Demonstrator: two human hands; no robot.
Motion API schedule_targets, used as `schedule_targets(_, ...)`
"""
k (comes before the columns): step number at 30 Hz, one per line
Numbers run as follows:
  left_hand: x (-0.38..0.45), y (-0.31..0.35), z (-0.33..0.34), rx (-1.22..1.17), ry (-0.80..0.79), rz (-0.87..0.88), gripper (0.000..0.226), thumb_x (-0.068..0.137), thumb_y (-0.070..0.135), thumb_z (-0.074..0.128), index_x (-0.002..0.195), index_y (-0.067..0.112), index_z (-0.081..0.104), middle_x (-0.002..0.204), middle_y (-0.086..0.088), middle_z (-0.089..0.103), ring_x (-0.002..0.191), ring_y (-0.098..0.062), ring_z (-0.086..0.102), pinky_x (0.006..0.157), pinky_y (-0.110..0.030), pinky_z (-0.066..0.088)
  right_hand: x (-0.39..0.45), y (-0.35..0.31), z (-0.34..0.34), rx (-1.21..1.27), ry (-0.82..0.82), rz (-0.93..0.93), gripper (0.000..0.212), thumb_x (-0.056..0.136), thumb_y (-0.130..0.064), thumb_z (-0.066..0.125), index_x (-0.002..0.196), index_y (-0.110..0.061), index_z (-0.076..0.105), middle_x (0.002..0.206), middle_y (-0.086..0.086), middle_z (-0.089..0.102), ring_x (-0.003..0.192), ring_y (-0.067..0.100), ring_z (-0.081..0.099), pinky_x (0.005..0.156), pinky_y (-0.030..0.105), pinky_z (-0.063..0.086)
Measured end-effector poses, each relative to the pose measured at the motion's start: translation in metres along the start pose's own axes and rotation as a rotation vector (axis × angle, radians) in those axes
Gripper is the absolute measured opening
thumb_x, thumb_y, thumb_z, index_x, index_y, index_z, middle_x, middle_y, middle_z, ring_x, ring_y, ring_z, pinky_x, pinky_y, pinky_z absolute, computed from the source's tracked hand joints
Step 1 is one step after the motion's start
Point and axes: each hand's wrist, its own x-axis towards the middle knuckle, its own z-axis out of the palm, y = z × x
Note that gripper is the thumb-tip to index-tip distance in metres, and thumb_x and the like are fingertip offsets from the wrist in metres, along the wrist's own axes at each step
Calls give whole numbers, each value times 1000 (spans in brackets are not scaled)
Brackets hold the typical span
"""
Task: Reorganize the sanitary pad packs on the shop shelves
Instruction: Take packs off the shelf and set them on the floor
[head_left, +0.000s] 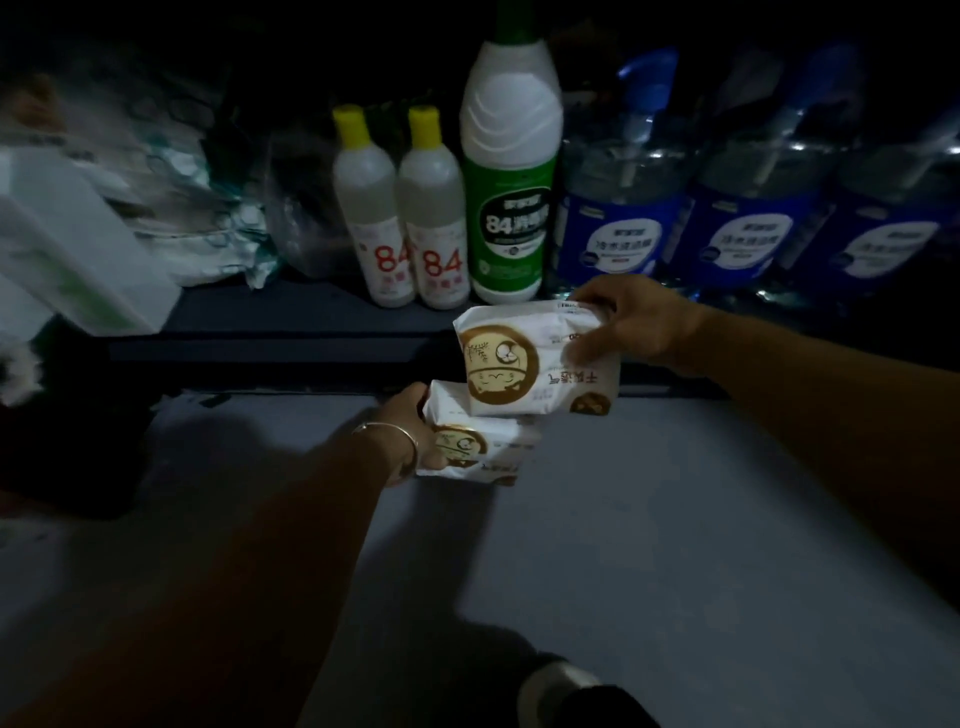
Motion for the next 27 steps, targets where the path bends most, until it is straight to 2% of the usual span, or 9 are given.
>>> schedule_targets(6, 6, 64, 23, 303, -72, 99, 83, 56, -6, 78, 129, 15, 46, 124, -7, 59, 112, -30, 55, 96, -46, 47, -30, 35, -44, -64, 78, 80, 62, 75, 0, 73, 130, -12, 47, 122, 8, 55, 104, 25, 59, 88, 39, 53)
schedule_targets(8, 3, 83, 38, 332, -73, 115, 83, 59, -3, 80, 131, 17, 44, 126, -5, 57, 115, -29, 54, 99, -45, 45, -38, 44, -59, -124, 73, 110, 57, 78, 1, 69, 128, -12, 47, 117, 6, 57, 101, 24, 61, 85, 37, 53)
schedule_targets(11, -1, 96, 77, 234, -54, 87, 84, 59, -6, 80, 131, 17, 44, 127, -7, 58, 115, -29, 54, 98, -47, 46, -45, 56, -80, -235, 62, 121, 45, 79, -3, 68, 120, -12, 52, 113, 9, 61, 99, 25, 62, 83, 36, 55)
schedule_targets(14, 3, 95, 116, 113, -34, 67, 90, 54, -7, 81, 131, 19, 43, 125, -8, 60, 114, -31, 56, 95, -49, 49, -49, 76, -94, -291, 87, 142, 54, 76, -1, 70, 124, -15, 51, 114, 7, 58, 99, 23, 59, 78, 33, 53)
schedule_targets(17, 3, 101, 153, 79, -44, 87, 84, 59, -5, 81, 131, 17, 43, 125, -8, 59, 115, -31, 55, 98, -47, 47, -60, 106, -105, -335, 123, 166, 56, 76, 0, 70, 125, -16, 50, 115, 5, 55, 97, 18, 54, 74, 29, 49)
schedule_targets(19, 6, 107, 177, 69, -48, 89, 79, 62, -7, 79, 130, 15, 43, 124, -9, 59, 115, -30, 55, 97, -47, 47, -67, 129, -113, -368, 175, 177, 56, 75, 0, 70, 125, -15, 51, 120, 4, 52, 97, 15, 50, 76, 27, 47)
schedule_targets(22, 11, 118, 210, 69, -56, 94, 85, 63, -7, 79, 135, 17, 40, 127, -8, 57, 117, -31, 54, 96, -48, 48, -77, 158, -124, -393, 244, 200, 55, 74, 0, 70, 124, -15, 52, 121, 4, 47, 99, 16, 47, 79, 24, 44)
schedule_targets(24, 15, 125, 229, 70, -58, 95, 88, 63, -6, 78, 138, 19, 39, 129, -6, 57, 115, -29, 55, 96, -45, 48, -82, 176, -132, -405, 268, 217, 55, 75, -1, 71, 124, -16, 51, 124, 5, 44, 104, 18, 48, 81, 24, 42)
schedule_targets(27, 19, 132, 248, 70, -35, 87, 78, 70, -6, 74, 136, 20, 41, 129, -6, 56, 116, -29, 54, 97, -33, 45, -87, 203, -144, -384, 307, 262, 55, 75, -1, 71, 124, -17, 50, 128, 6, 46, 112, 23, 50, 80, 24, 42)
